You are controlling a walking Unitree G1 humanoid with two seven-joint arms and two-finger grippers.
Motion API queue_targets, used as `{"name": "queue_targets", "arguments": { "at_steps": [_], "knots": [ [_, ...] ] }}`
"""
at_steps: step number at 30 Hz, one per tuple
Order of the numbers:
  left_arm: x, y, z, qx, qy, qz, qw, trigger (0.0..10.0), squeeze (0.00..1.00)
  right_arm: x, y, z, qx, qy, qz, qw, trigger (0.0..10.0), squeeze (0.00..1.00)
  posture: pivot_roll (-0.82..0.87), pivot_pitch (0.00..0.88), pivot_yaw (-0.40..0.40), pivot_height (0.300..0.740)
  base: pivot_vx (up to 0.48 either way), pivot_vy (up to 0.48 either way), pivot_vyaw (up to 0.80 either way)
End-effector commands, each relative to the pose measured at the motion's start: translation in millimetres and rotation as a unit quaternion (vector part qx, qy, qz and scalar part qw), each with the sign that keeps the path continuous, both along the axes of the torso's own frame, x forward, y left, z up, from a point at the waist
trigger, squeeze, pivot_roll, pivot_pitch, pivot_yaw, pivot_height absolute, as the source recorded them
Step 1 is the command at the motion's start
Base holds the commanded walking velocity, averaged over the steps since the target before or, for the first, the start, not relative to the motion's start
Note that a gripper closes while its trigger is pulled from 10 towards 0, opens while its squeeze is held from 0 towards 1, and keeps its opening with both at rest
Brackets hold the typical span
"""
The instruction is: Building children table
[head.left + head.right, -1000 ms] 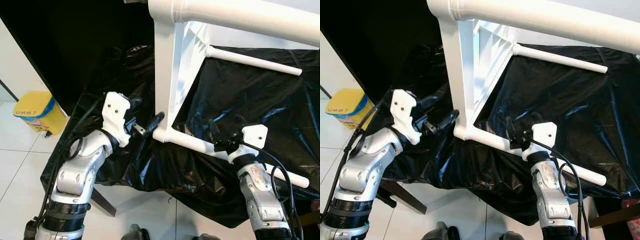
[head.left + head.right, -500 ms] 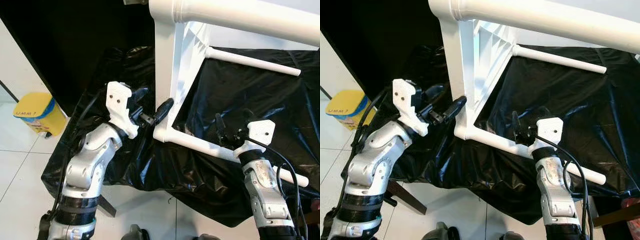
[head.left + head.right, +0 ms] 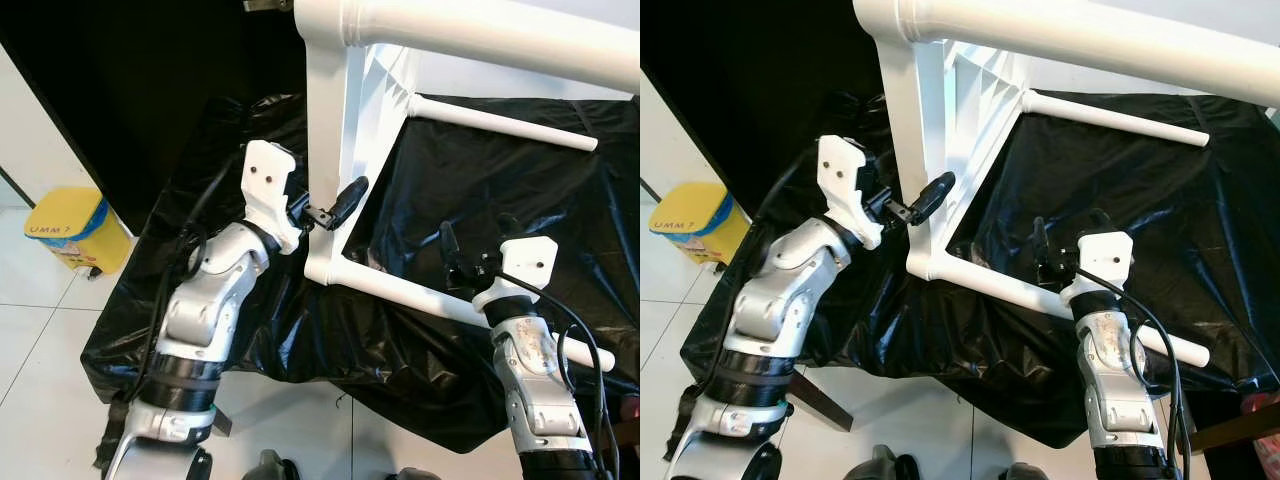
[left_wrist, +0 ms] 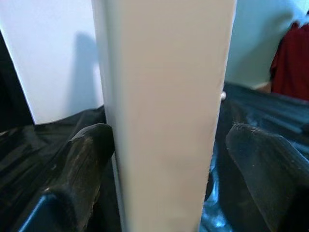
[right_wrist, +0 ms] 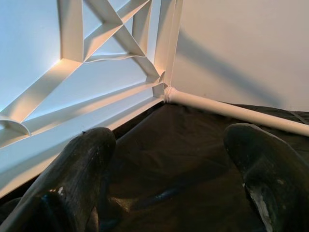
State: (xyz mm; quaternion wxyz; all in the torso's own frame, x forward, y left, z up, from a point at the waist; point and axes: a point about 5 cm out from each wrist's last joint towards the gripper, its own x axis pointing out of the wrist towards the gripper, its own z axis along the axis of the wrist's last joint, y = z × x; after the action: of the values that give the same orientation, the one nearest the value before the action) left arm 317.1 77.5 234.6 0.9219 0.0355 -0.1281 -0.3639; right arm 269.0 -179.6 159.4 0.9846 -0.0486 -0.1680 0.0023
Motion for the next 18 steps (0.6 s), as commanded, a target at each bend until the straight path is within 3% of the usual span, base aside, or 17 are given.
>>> {"name": "queue_targets", "arguments": {
  "at_steps": [1, 18],
  "knots": [
    [6.5, -6.4, -2, 0.003, -0.001, 0.026, 1.000, 10.0, 0.00, -0.2, 0.1, -1, 0.000, 0.004, -0.008, 1.000, 10.0, 0.00, -0.15, 0.066, 0.055, 0.740, 0.000, 0.000, 0.00],
    [43.8, -12.9, 4, -0.031, -0.010, 0.126, 0.992, 10.0, 0.00, 2.0, 0.4, 1, 0.006, -0.004, -0.030, 1.000, 10.0, 0.00, -0.17, 0.074, 0.069, 0.740, 0.000, 0.000, 0.00]
  ]
}}
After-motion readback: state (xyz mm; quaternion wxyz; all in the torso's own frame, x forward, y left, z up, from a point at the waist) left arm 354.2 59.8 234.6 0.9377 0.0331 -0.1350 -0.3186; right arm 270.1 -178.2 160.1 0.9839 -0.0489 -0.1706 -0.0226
